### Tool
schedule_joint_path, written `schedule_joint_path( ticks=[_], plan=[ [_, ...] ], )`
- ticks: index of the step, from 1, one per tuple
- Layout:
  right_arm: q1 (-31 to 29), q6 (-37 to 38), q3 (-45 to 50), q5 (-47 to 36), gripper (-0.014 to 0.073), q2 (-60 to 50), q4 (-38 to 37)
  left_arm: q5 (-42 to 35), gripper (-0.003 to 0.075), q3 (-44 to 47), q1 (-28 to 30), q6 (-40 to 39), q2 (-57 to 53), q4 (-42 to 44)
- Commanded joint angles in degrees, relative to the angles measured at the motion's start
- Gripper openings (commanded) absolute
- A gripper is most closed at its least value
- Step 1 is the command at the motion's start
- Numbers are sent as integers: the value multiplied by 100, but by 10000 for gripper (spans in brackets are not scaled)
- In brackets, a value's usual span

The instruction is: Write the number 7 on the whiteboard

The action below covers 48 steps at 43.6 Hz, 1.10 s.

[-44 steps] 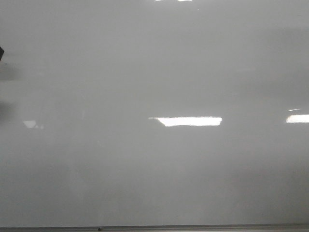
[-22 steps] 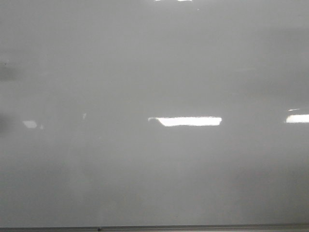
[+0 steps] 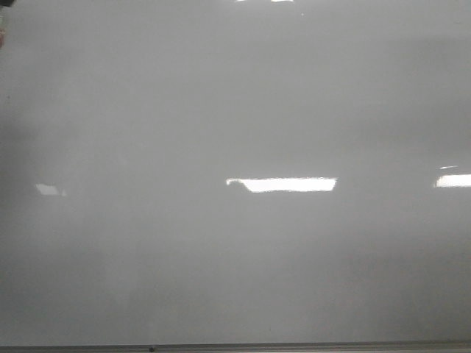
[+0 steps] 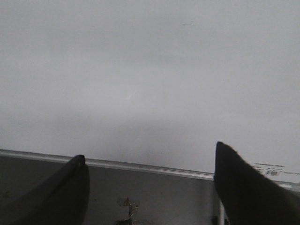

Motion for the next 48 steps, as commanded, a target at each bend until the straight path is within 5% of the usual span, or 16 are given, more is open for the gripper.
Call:
schedule_joint_path(
  ticks=[1,19,32,48],
  plan=[
    [2,-823,-342,-6,574,195,655,91,-20,-268,-453,735,75,-576],
    [1360,-4178,-693,628,573,950,2522,-172,-20,-500,-2474,1613,687,-615],
    [3086,-4655,-1415,702,573,1529,2568,-210,-20,-572,-3206,1626,772,-495],
    [3817,-4655,-1835,547,519,2373,2738,-210,-20,-572,-3215,1694,772,-495]
  ],
)
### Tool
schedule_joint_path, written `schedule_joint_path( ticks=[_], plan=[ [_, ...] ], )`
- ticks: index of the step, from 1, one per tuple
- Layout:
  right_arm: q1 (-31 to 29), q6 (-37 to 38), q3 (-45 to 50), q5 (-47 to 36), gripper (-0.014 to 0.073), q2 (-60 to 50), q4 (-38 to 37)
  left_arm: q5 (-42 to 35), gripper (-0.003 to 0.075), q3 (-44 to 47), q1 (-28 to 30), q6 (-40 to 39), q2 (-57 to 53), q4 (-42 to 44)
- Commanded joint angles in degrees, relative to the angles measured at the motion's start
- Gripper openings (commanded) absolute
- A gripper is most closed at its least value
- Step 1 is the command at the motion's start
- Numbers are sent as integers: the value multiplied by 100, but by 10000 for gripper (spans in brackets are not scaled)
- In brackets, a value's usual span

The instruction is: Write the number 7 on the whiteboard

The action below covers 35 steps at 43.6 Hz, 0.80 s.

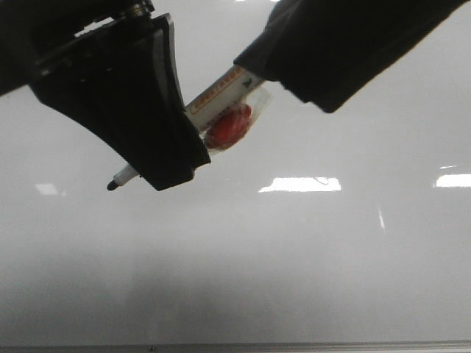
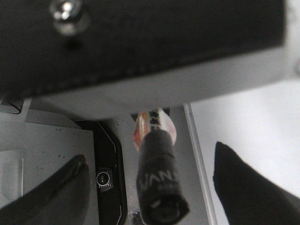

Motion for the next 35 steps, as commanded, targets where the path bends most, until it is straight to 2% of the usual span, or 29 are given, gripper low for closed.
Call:
schedule_joint_path(
  ticks=[1,15,22,25,29,31,35],
  plan=[
    [54,-70,-227,-191,501,-3,356,-193,-20,-181,-37,9,-164,-101],
    [54,-70,-227,-106,255,1,450,-225,-20,-181,-37,18,-164,-101],
    [54,-70,-227,-86,57,1,424,-338,-15,-181,-37,18,-164,-101],
    [54,-70,-227,-86,-3,1,422,-338,29,-181,-37,18,-164,-101],
    [54,-70,-227,-86,-65,1,414,-338,160,-181,-26,18,-164,-89],
    [54,-70,-227,-86,-67,1,414,-364,241,-181,-26,6,-164,-88],
    [54,-63,-227,-91,-65,1,409,-459,341,-181,-26,-135,-239,-35]
  ],
)
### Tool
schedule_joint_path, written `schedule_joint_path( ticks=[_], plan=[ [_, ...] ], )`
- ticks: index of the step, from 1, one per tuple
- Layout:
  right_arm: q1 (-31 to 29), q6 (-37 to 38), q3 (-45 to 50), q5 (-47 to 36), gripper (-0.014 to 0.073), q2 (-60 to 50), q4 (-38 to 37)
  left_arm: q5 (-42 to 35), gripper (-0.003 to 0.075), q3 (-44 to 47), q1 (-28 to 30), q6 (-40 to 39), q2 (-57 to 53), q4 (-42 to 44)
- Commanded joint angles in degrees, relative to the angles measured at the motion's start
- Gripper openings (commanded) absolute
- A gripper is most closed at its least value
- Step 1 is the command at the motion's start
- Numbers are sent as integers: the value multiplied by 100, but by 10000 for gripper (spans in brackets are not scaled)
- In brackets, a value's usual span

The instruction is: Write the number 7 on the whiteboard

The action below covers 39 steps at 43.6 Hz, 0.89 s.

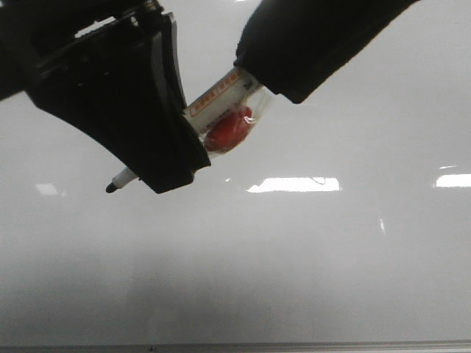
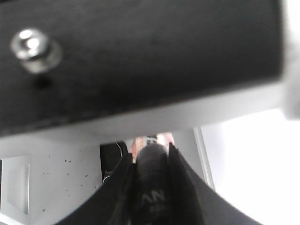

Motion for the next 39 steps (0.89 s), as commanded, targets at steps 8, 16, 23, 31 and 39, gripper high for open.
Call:
schedule_joint_path(
  ticks=[8,16,23,31,39],
  plan=[
    [-81,237,-200,-121,-65,-148,24,-402,356,-181,5,-775,-663,444],
    [-436,1023,-200,-84,-65,-384,-659,-351,356,-83,518,-1239,-1293,408],
    [-870,2097,-200,30,-65,-862,-1366,-376,356,309,1359,-1239,-1901,-79],
    [-1219,2882,248,-250,-65,-1678,-1445,-397,356,892,2183,-1239,-2677,-729],
    [-1250,3527,1071,-1891,-65,-2345,-1341,-642,356,1396,2595,-1239,-3237,-1119]
  ],
)
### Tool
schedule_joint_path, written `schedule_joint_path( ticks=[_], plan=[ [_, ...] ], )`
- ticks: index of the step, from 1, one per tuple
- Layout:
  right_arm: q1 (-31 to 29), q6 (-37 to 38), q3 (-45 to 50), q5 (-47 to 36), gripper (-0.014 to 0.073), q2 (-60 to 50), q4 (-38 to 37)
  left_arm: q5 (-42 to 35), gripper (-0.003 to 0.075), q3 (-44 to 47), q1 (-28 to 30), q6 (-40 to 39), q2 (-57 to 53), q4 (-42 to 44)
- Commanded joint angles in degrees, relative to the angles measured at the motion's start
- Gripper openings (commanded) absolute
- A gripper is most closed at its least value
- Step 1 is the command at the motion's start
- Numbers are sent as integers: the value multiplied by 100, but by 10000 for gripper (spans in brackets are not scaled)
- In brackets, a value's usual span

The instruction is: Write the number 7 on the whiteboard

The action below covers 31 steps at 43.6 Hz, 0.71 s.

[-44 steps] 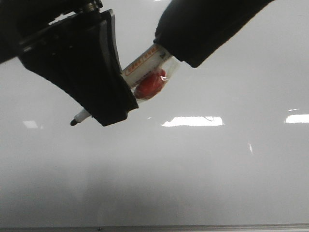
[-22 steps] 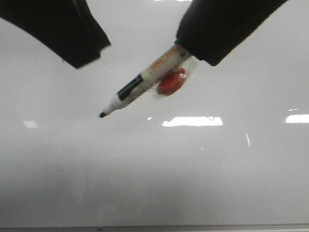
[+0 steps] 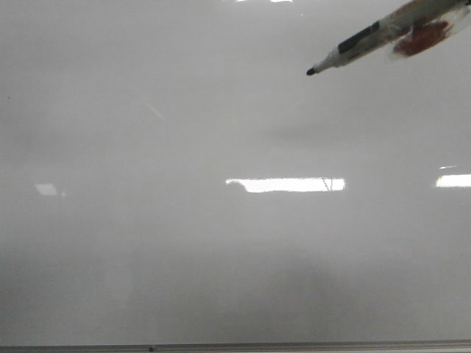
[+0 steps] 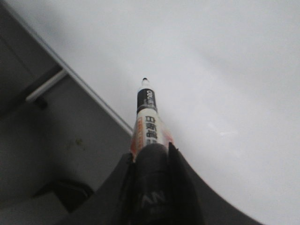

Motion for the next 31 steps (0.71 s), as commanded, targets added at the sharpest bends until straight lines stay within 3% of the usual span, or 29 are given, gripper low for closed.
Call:
schedule_joint_path(
  ticks=[1,6,31],
  plan=[
    [-47,196,96,-1260,-65,-200,226,-531,356,9,129,-67,-226,-487],
    [-47,178,34,-1700,-65,52,433,-696,356,36,126,-67,-237,-706],
    [29,156,-1463,-2010,-65,2181,560,-858,356,36,126,-67,58,-887]
  ],
)
